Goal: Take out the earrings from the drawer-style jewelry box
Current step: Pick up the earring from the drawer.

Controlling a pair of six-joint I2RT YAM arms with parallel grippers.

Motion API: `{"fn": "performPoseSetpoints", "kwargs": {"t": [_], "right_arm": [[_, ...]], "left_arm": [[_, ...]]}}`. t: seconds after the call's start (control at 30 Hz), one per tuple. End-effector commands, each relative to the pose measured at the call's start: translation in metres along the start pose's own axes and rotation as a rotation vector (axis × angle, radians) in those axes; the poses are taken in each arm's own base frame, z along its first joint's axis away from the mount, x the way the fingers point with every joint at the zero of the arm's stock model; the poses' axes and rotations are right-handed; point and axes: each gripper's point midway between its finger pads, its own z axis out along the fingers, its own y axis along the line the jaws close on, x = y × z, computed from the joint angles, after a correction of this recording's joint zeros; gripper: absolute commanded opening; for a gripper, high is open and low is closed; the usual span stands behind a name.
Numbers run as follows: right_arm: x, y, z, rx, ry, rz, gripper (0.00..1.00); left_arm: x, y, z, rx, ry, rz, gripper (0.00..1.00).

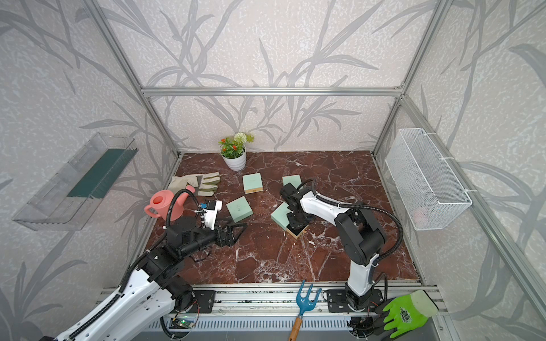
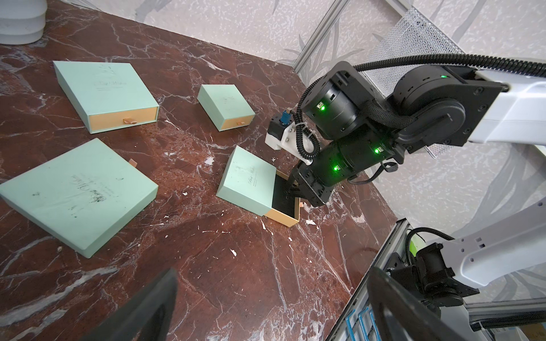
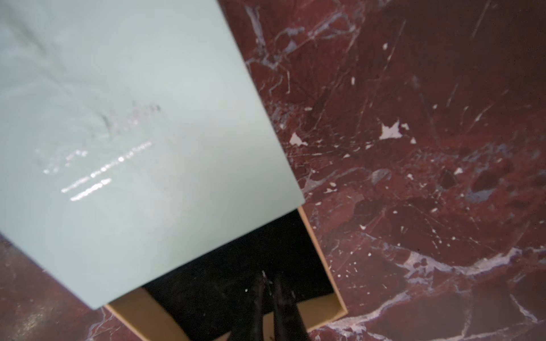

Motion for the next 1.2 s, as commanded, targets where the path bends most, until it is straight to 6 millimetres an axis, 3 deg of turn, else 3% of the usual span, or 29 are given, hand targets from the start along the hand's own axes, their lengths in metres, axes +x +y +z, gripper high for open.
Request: {"fn": "performPoseSetpoints", "kwargs": {"t": [0.0, 0.43, 0.83, 0.97, 1.17], "right_arm": [[0.004, -0.004, 0.003, 0.021, 0.021, -0.008, 0.10], [0.000, 0.001, -0.012, -0.023, -0.019, 0.004, 0.00], [-0.010, 0.004, -0.041, -0.085, -0.092, 0.039, 0.00], [-0.022, -0.012, -0.068, -0.118, -0.181, 0.115, 0.00], [-0.040, -0.073, -0.082, -0.104, -0.279, 0.326, 0.00]], "left_arm": [[-0.014, -0.007, -0.005, 0.007, -0.036, 0.006, 0.99], [-0.014, -0.006, -0.005, 0.003, -0.036, 0.002, 0.99], [-0.017, -0.009, -0.007, 0.010, -0.045, -0.003, 0.99], [-0.022, -0.007, -0.012, -0.002, -0.081, -0.011, 0.99], [-0.035, -0.017, -0.024, 0.048, -0.161, -0.020, 0.99]]}}
